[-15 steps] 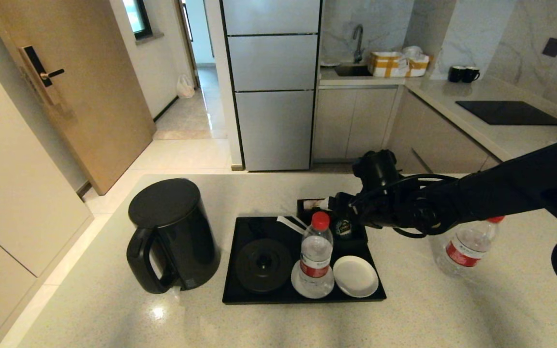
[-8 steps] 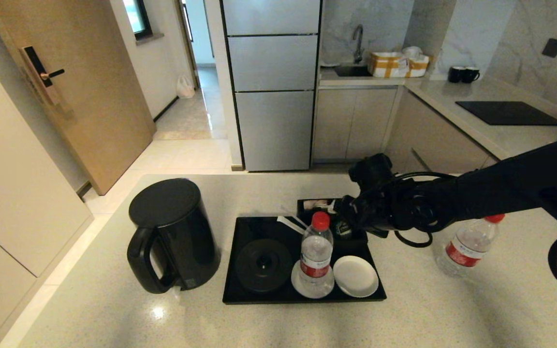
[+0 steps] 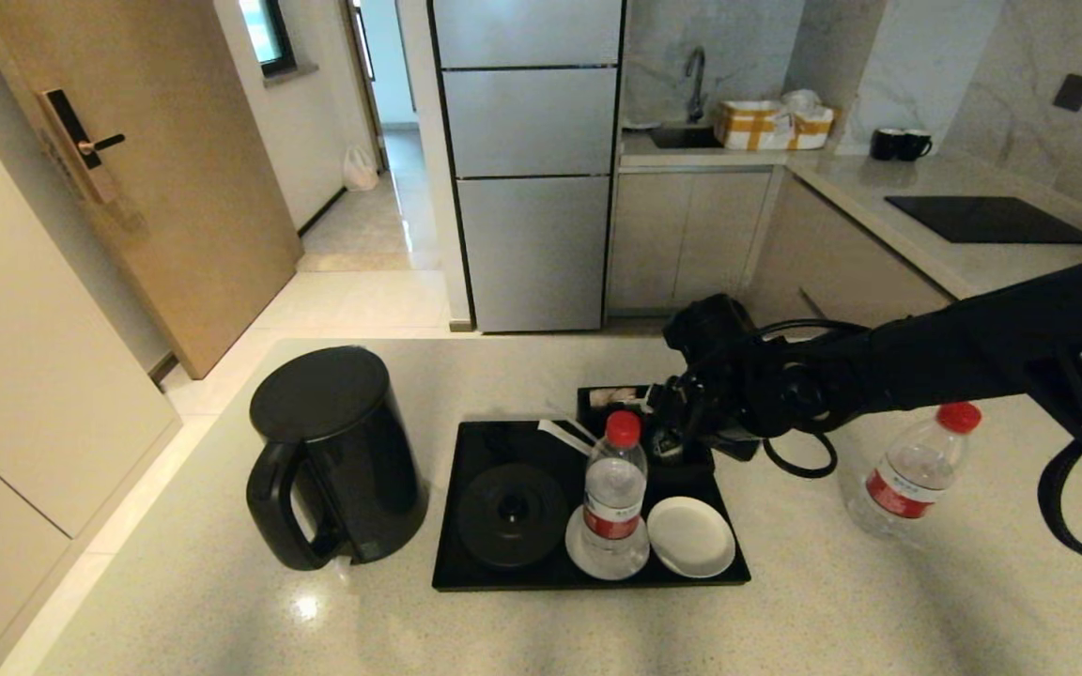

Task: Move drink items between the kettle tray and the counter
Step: Pick up the tea bag

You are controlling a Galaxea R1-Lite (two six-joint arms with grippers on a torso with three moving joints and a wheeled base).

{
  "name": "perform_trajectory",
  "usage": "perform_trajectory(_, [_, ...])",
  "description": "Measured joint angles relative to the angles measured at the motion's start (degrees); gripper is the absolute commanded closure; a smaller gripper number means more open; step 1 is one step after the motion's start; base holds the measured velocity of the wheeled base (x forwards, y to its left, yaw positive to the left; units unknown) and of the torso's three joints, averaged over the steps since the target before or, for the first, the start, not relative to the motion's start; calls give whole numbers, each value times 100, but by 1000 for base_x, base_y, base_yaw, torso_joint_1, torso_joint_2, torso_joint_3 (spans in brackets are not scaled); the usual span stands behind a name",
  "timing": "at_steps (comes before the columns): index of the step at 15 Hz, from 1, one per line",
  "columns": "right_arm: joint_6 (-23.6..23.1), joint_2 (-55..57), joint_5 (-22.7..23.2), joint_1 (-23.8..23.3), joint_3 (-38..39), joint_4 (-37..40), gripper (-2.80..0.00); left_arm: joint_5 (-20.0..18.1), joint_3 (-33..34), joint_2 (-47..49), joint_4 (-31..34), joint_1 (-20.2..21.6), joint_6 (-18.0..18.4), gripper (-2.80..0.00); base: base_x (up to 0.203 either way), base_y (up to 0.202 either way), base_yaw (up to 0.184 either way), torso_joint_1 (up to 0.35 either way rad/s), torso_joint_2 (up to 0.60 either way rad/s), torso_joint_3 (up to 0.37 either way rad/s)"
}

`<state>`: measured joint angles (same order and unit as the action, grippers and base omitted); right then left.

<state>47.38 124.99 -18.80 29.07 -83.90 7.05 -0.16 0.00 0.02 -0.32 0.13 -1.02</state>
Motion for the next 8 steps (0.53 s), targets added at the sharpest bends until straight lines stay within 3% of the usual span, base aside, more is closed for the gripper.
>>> perform_trajectory(2, [5,40,-18,2,-358,380,-280,1,0,0,-1,7,1,0,0,0,0,0,0,0])
perform_trajectory(8, [136,225,-280,159,-605,550,-280,-2,0,0,0,-2,1,0,0,0,0,0,0,0])
